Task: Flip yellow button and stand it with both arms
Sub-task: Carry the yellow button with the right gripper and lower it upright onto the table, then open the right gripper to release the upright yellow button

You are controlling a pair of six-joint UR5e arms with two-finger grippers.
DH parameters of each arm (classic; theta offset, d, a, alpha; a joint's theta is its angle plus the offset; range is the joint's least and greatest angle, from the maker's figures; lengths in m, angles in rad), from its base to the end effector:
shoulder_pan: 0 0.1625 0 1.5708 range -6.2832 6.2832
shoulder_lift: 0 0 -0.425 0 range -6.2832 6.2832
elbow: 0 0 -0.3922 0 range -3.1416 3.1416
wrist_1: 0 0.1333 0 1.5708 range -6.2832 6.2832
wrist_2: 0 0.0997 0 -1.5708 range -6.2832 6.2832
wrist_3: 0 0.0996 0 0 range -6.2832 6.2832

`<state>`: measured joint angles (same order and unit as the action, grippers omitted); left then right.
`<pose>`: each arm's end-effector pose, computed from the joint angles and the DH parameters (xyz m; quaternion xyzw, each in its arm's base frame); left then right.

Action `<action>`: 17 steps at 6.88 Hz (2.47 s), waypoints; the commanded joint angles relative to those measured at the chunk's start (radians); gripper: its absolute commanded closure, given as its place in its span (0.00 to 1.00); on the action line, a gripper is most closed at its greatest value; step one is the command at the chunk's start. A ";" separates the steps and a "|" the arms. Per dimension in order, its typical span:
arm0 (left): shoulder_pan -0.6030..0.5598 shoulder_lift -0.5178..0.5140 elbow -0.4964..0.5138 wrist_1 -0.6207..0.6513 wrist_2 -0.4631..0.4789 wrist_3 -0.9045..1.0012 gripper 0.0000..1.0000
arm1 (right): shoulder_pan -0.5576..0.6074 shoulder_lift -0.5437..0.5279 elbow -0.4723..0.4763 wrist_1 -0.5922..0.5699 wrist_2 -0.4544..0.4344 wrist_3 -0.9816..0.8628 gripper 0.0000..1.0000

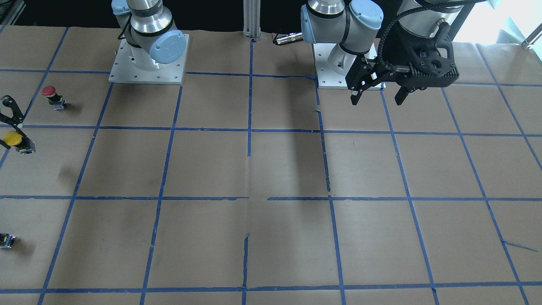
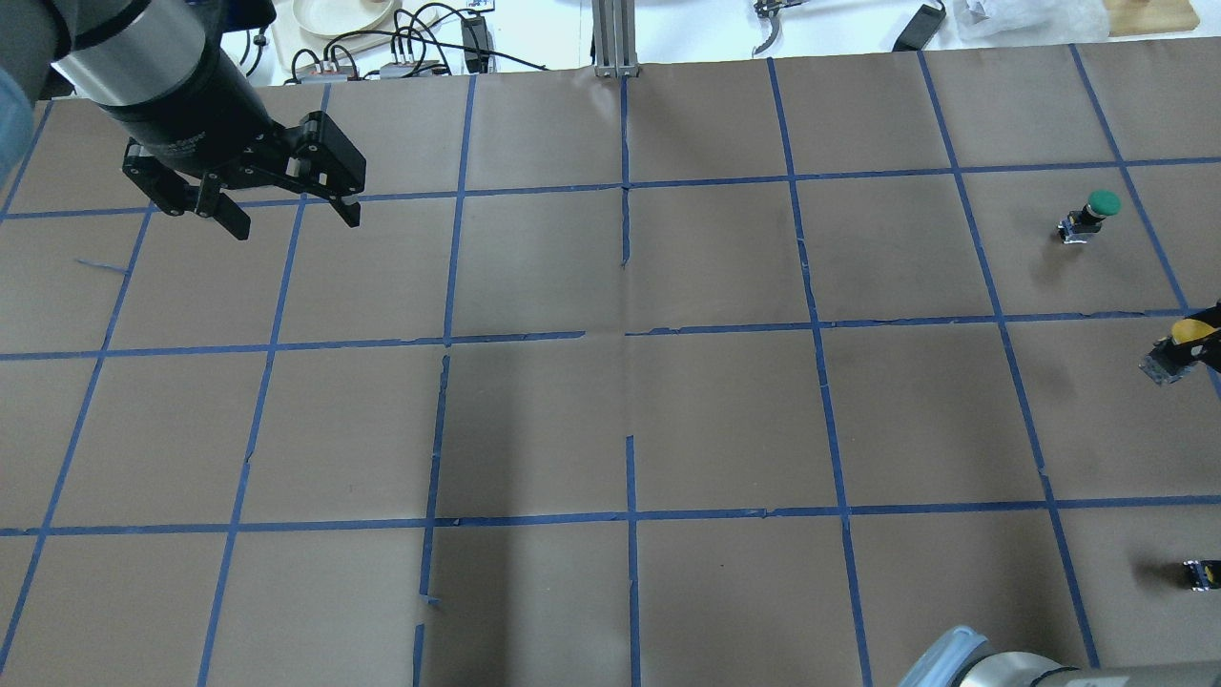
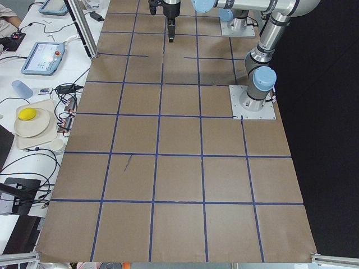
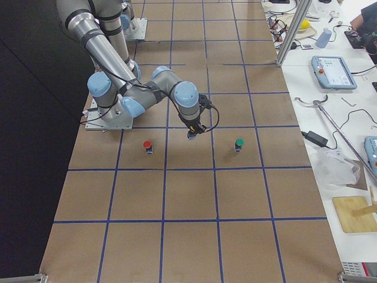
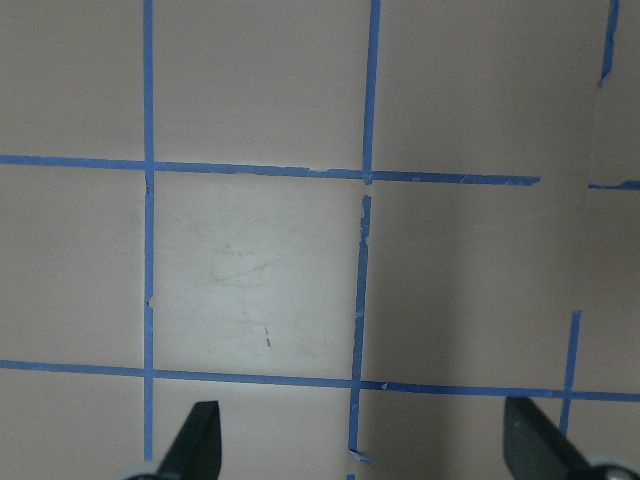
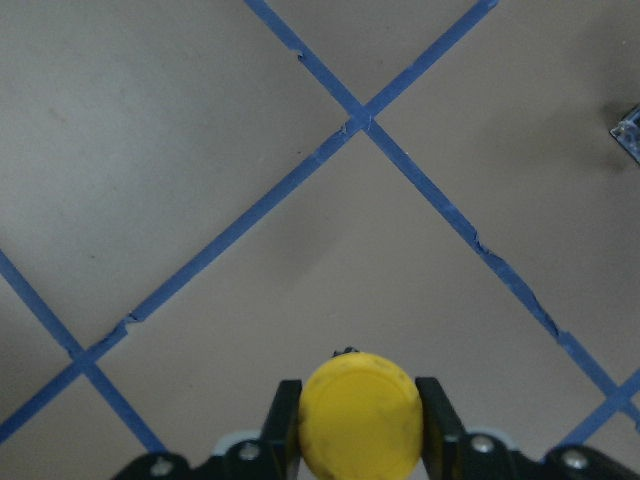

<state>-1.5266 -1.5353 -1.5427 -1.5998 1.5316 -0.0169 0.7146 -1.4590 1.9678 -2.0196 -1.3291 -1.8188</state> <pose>-0.1159 -0.4850 0.5161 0.0302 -0.9992 0.0176 0.0194 -0.2624 -0.4356 0.2913 -0.4561 0.8812 -0.1103 0.0568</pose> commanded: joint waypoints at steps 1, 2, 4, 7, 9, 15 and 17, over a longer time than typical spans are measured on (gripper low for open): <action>0.023 0.003 -0.007 -0.002 -0.005 0.003 0.00 | -0.056 0.081 -0.001 -0.018 0.079 -0.257 0.84; 0.023 0.003 -0.007 -0.002 -0.005 0.003 0.00 | -0.058 0.088 0.000 -0.018 0.085 -0.371 0.83; 0.025 0.001 -0.008 -0.002 -0.007 0.003 0.00 | -0.058 0.101 -0.001 -0.008 0.084 -0.495 0.80; 0.025 0.001 -0.011 -0.002 -0.005 0.003 0.00 | -0.063 0.133 0.002 0.004 0.073 -0.542 0.72; 0.025 0.001 -0.013 -0.002 -0.004 0.003 0.00 | -0.063 0.155 0.000 0.015 0.065 -0.543 0.68; 0.025 0.001 -0.013 -0.002 -0.005 0.003 0.00 | -0.052 0.060 -0.026 0.035 0.051 -0.218 0.01; 0.025 0.003 -0.013 -0.002 -0.005 0.003 0.00 | -0.005 -0.027 -0.061 0.115 -0.013 0.012 0.00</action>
<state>-1.5018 -1.5335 -1.5552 -1.6014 1.5263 -0.0138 0.6772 -1.4269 1.9290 -1.9537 -1.2973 -1.9706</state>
